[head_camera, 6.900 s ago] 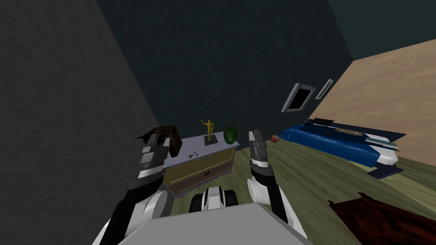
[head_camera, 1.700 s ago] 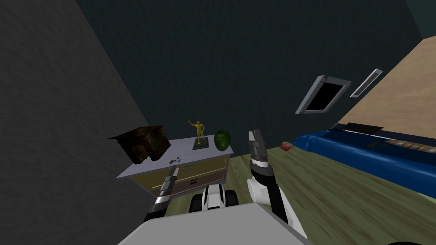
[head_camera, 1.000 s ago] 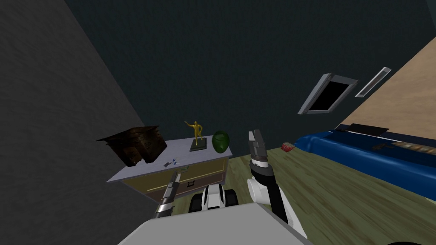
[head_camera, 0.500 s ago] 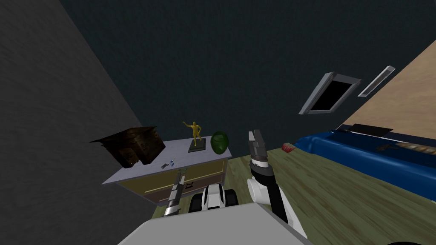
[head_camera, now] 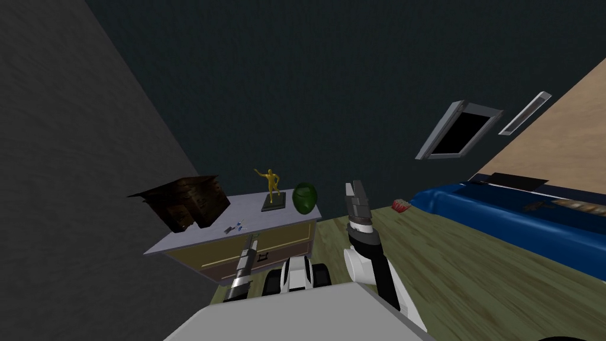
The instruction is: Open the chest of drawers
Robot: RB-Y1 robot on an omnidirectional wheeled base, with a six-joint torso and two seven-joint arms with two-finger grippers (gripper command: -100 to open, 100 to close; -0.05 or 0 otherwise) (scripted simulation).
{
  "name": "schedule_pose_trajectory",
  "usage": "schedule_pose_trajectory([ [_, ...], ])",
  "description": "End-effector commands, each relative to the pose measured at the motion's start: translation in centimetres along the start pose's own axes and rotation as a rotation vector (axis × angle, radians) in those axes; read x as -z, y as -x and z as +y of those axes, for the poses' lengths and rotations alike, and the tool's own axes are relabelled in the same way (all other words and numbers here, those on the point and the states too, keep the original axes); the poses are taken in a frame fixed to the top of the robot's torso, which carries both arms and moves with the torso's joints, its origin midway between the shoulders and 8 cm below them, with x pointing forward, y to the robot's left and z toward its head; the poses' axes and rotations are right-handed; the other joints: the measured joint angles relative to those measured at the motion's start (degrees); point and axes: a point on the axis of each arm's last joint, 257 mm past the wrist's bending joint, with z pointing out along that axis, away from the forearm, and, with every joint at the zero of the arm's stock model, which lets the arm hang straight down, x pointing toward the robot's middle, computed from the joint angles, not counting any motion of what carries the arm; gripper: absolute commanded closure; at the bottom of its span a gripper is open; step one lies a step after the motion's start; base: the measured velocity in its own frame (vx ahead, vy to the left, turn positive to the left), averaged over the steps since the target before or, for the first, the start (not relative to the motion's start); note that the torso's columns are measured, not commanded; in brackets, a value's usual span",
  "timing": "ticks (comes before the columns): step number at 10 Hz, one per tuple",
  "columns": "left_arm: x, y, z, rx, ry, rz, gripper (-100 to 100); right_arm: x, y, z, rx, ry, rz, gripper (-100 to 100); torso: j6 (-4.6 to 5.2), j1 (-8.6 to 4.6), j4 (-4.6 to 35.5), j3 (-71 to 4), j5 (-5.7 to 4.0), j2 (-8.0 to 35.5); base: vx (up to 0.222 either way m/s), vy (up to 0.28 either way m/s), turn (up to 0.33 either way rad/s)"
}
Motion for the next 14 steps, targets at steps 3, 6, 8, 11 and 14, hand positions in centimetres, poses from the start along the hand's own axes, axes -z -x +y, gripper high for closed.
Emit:
schedule_pose_trajectory([
  [3,0.3,-0.1,0.1,0.000,0.002,0.000,100,0.0,0.0,0.0,0.000,0.000,0.000,0,-0.01,0.06,0.0,0.0,0.02,-0.1,0.004,0.004,-0.002],
  [6,2.7,-0.4,0.3,0.000,0.002,-0.004,100,0.0,0.0,0.0,0.000,0.000,0.000,0,0.00,0.31,-0.3,-0.2,0.26,-0.4,0.011,0.012,-0.016],
  [8,1.9,-0.4,-0.4,0.002,-0.021,-0.002,100,0.0,0.0,0.0,0.000,0.000,0.000,0,0.02,0.31,-0.4,-0.1,0.32,-0.4,0.008,0.006,0.005],
  [11,0.6,-0.3,-0.3,0.002,-0.012,0.006,100,0.0,0.0,0.0,0.000,0.000,0.000,0,-0.03,0.07,-0.1,0.1,0.15,0.1,-0.107,-0.025,0.023],
  [14,-0.8,-0.1,-0.1,0.002,0.005,0.012,100,0.0,0.0,0.0,0.000,0.000,0.000,0,-0.05,0.14,-0.1,-0.1,0.07,-0.2,-0.134,-0.025,0.018],
])
